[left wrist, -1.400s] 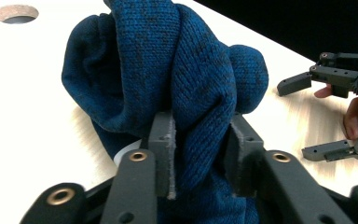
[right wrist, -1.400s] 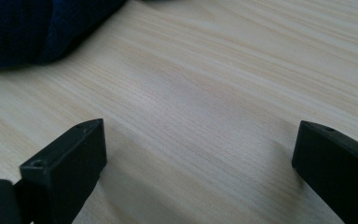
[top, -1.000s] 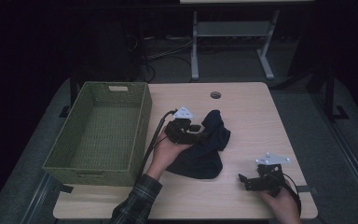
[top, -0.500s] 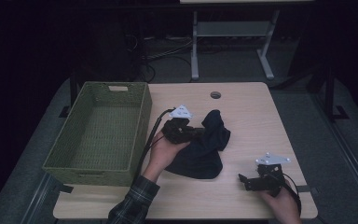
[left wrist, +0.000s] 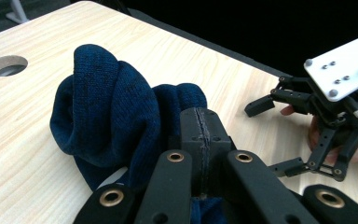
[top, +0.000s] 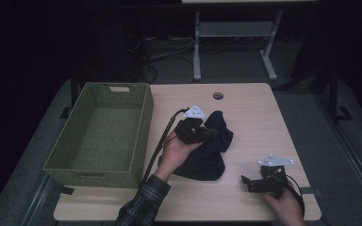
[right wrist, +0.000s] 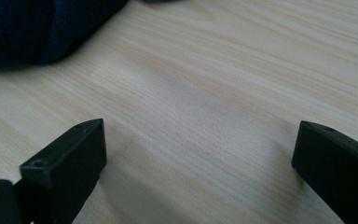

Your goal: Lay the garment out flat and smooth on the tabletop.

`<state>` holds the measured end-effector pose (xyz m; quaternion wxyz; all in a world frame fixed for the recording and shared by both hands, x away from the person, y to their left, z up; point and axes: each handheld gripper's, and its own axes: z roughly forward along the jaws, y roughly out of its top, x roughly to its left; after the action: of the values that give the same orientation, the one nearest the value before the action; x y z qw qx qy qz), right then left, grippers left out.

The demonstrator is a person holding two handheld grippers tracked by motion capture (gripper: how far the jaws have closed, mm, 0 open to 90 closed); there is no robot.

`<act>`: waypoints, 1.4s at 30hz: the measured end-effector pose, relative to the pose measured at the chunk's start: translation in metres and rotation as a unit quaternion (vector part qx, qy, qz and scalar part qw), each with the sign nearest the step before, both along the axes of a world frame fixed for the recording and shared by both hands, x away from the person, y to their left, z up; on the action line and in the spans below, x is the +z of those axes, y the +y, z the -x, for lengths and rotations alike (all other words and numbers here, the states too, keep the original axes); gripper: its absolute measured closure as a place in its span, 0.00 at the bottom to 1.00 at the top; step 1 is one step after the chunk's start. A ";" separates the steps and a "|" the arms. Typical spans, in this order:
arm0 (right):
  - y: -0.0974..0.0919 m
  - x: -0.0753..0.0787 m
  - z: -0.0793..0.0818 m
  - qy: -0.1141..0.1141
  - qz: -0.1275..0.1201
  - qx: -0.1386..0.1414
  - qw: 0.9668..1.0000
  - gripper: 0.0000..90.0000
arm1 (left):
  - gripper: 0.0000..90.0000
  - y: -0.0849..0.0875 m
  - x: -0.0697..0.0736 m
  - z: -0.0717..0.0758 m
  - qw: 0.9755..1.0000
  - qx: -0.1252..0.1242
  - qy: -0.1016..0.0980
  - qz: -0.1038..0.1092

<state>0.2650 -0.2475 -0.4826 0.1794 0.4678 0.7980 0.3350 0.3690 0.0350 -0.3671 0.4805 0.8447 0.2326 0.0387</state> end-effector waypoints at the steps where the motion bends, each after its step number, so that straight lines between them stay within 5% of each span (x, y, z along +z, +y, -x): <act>1: 0.000 0.000 0.000 0.000 0.001 0.000 1.000 0.03 | 1.00 0.000 0.000 -0.002 1.000 0.001 -0.001 -0.004; 26: 0.000 0.000 0.000 0.000 0.000 0.000 1.000 0.03 | 1.00 0.024 -0.021 -0.047 0.996 0.074 0.000 -0.040; 35: 0.000 0.000 0.000 0.001 -0.002 -0.001 1.000 0.03 | 1.00 0.037 -0.032 -0.069 0.992 0.113 0.007 -0.056; 36: 0.000 0.000 0.000 0.001 -0.002 -0.001 1.000 0.03 | 1.00 0.039 -0.035 -0.074 0.990 0.125 0.007 -0.064; 40: 0.000 0.000 0.000 0.000 -0.001 -0.001 1.000 0.03 | 1.00 0.040 -0.037 -0.077 0.986 0.142 -0.002 -0.084; 42: 0.000 0.000 0.000 0.000 -0.001 -0.001 1.000 0.03 | 1.00 0.041 -0.037 -0.077 0.986 0.142 -0.004 -0.082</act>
<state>0.2650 -0.2473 -0.4827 0.1792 0.4687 0.7972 0.3357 0.4455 0.0762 -0.4040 0.4000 0.8394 0.3446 0.1294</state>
